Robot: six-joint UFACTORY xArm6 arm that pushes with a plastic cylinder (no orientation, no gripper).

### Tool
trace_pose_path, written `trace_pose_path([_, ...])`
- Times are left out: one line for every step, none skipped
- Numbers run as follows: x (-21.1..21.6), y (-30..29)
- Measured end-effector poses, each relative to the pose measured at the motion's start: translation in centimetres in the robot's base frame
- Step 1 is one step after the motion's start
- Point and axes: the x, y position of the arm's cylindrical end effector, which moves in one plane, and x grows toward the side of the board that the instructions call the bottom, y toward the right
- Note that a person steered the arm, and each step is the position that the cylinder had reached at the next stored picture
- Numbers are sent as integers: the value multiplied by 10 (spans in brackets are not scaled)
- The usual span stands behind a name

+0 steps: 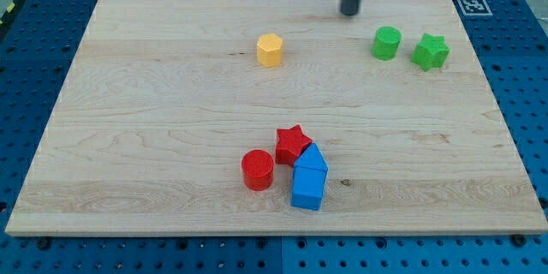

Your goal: Place your arm at the top center of the board

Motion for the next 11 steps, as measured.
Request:
trace_pose_path([33, 63])
trace_pose_path([44, 97])
trace_pose_path([46, 97])
trace_pose_path([42, 93])
trace_pose_path([17, 69])
trace_pose_path([4, 55])
trace_pose_path([-10, 41])
trace_pose_path([-31, -9])
trace_pose_path([-42, -68])
trace_pose_path([-46, -124])
trace_pose_path([-46, -157])
